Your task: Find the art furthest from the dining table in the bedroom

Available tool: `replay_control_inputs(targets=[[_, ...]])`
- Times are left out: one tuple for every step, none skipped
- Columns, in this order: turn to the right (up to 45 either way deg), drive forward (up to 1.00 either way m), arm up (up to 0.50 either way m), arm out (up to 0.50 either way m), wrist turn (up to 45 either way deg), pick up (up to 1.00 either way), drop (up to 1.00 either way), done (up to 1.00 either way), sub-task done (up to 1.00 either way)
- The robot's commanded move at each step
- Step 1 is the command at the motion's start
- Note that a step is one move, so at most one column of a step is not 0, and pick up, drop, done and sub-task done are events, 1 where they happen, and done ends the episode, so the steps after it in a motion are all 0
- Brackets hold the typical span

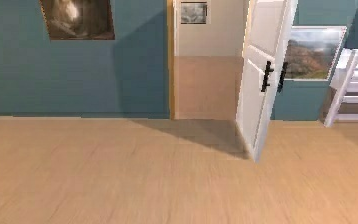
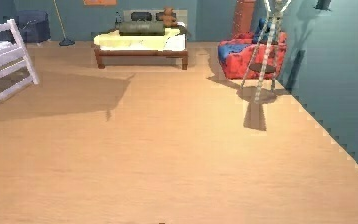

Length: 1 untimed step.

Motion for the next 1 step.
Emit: replay_control_inputs(targets=[[0.0, 0.25, 0.0, 0.0, 0.0, 0.0, 0.0, 0.0, 0.0]])
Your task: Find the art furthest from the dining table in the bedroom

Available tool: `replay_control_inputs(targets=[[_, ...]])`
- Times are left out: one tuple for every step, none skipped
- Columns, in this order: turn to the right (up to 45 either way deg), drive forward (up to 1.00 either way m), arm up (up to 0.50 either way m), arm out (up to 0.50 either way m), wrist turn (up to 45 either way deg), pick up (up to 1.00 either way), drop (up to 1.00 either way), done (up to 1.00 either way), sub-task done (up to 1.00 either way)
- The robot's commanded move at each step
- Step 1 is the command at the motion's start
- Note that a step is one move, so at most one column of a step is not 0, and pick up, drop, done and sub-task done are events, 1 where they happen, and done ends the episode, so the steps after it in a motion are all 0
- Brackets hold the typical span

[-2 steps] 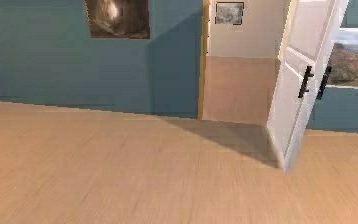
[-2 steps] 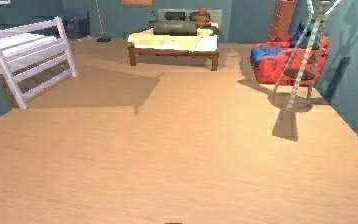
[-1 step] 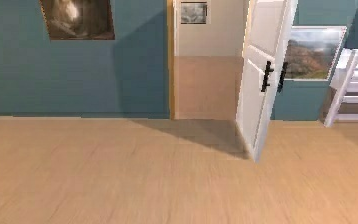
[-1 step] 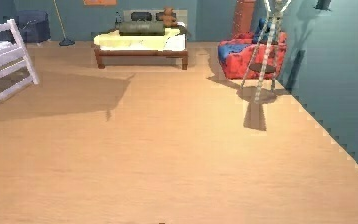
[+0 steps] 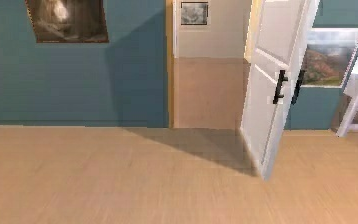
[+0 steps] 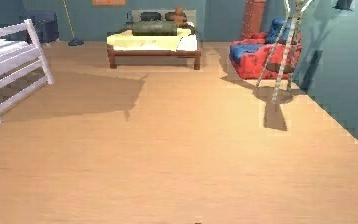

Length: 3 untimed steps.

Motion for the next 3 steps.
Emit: replay_control_inputs(targets=[[-45.0, 0.0, 0.0, 0.0, 0.0, 0.0, 0.0, 0.0, 0.0], [-42.0, 0.0, 0.0, 0.0, 0.0, 0.0, 0.0, 0.0, 0.0], [0.0, 0.6, 0.0, 0.0, 0.0, 0.0, 0.0, 0.0, 0.0]])
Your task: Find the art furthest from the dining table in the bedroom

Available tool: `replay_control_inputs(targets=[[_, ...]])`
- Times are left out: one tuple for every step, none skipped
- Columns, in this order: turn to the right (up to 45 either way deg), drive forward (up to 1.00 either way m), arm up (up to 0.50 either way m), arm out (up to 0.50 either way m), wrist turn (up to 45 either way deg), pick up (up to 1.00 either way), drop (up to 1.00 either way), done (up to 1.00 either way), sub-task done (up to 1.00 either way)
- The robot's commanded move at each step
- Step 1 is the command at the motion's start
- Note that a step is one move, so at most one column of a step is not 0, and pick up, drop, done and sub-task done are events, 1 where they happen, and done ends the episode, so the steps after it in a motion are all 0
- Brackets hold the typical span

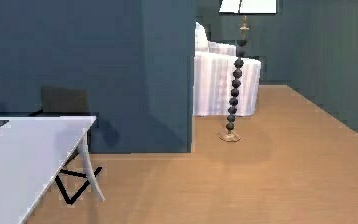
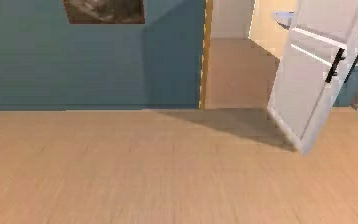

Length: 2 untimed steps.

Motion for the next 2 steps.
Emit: replay_control_inputs(targets=[[-45.0, 0.0, 0.0, 0.0, 0.0, 0.0, 0.0, 0.0, 0.0], [-45.0, 0.0, 0.0, 0.0, 0.0, 0.0, 0.0, 0.0, 0.0]])
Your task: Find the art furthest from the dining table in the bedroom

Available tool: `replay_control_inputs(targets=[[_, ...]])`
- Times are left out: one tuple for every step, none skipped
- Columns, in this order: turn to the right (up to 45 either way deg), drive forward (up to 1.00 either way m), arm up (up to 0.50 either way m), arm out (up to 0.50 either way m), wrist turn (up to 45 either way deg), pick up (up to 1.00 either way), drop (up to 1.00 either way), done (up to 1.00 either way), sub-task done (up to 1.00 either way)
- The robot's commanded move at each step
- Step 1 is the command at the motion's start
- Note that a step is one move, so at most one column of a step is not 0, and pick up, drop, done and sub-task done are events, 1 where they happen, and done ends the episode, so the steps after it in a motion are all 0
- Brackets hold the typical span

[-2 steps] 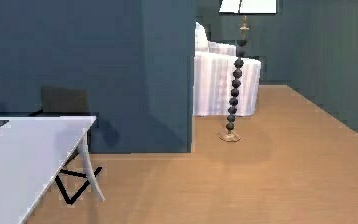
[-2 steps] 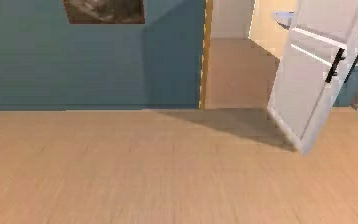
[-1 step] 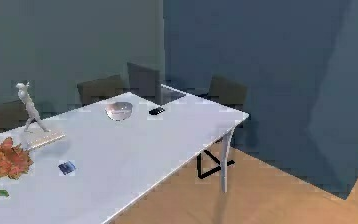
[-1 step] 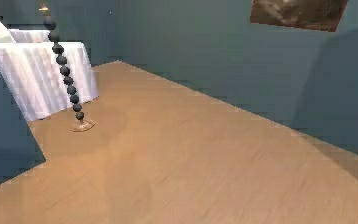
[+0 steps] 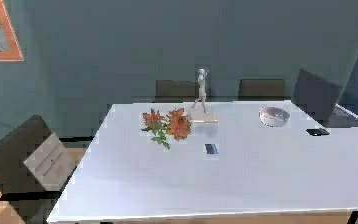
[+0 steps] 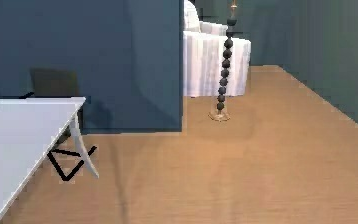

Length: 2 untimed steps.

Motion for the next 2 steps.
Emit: replay_control_inputs(targets=[[-45.0, 0.0, 0.0, 0.0, 0.0, 0.0, 0.0, 0.0, 0.0], [-27.0, 0.0, 0.0, 0.0, 0.0, 0.0, 0.0, 0.0, 0.0]])
